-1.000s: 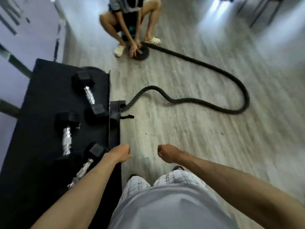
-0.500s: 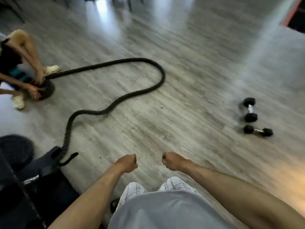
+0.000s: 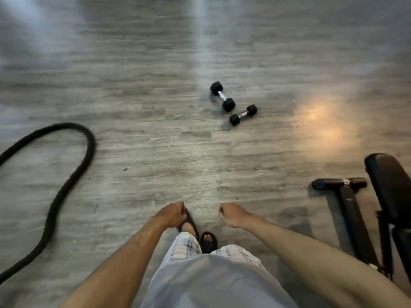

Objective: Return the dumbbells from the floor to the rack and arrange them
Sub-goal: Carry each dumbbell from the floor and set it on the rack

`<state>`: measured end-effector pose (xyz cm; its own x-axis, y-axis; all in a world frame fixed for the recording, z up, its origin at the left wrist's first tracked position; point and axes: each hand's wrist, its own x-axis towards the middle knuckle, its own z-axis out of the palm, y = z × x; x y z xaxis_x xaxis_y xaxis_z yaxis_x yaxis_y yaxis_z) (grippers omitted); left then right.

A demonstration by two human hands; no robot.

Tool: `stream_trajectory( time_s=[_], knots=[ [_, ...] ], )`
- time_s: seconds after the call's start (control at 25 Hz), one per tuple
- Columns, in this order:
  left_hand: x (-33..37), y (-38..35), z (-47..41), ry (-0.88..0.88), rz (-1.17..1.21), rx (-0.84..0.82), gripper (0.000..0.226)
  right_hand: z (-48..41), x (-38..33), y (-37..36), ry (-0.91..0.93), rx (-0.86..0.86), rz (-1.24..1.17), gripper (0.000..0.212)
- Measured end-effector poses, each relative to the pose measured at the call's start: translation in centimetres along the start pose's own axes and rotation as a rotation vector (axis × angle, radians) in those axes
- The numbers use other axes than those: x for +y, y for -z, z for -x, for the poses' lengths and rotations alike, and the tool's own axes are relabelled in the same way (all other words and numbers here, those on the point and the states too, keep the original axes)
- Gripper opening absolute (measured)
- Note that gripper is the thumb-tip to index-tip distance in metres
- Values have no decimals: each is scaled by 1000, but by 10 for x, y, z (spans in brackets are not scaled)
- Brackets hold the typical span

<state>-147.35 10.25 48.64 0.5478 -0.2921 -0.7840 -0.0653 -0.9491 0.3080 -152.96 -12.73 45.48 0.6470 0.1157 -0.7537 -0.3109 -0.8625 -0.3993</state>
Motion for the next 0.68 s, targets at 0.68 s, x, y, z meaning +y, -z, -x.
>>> stream_trajectory(
  time_s=[0.68],
  knots=[
    [141, 277, -285, -234, -315, -204, 30, -190, 26, 273, -291, 189, -301, 25]
  ],
)
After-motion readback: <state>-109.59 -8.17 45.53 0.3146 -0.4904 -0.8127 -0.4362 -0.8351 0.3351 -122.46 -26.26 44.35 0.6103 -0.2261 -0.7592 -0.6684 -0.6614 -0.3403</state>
